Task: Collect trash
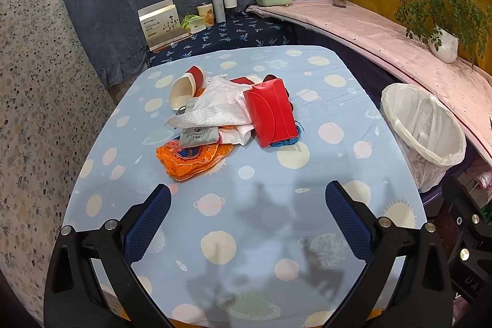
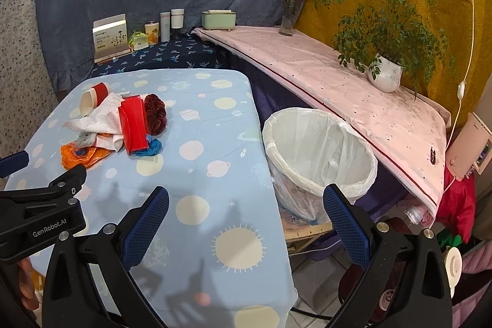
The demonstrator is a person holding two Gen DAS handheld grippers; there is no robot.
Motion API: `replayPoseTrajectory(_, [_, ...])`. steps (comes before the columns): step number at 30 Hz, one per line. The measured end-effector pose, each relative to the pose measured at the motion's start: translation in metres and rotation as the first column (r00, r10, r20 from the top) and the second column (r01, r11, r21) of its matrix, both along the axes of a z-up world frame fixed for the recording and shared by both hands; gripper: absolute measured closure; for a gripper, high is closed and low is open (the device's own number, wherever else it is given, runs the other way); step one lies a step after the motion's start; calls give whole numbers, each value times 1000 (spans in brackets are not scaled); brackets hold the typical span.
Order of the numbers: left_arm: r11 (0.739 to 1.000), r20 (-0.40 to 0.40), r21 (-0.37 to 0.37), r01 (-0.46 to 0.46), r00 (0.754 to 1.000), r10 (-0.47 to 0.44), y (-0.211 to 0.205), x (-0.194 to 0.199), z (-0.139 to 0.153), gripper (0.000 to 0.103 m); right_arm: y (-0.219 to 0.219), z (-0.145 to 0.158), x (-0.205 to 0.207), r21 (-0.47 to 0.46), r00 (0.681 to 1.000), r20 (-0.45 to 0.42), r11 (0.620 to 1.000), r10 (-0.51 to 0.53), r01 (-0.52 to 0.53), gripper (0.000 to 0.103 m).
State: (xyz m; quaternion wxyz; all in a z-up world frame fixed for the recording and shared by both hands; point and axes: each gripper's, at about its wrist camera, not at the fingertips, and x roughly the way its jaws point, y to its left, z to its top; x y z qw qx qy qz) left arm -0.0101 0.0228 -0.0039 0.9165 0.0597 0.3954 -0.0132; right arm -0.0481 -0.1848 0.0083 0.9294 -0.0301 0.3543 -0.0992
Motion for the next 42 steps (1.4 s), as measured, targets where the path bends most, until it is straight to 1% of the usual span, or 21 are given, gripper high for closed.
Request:
replayPoseTrajectory(14, [1000, 8, -3, 15, 1000, -15, -2, 20, 14, 7, -1, 9, 15, 16, 999, 18, 999, -28, 28, 7])
replayPoseTrajectory(25, [1000, -2, -2, 25, 1000, -25, -1, 35, 14, 7, 3, 9, 29, 23, 999, 11, 999, -36, 36, 7])
replayPoseTrajectory(34, [999, -5, -12, 50, 999, -50, -1, 40, 14, 7, 2, 17, 31, 41, 998, 36, 998, -47, 45, 7])
replayPoseTrajectory(39, [998, -15, -44, 36, 999, -36, 17, 48, 6, 7, 12, 11, 38, 37, 998, 40, 998, -46, 44, 7])
replayPoseTrajectory(42, [999, -20, -46, 4, 1000, -5, 37, 56, -3, 7, 24, 3, 48, 59, 999, 28, 998, -21, 19, 7])
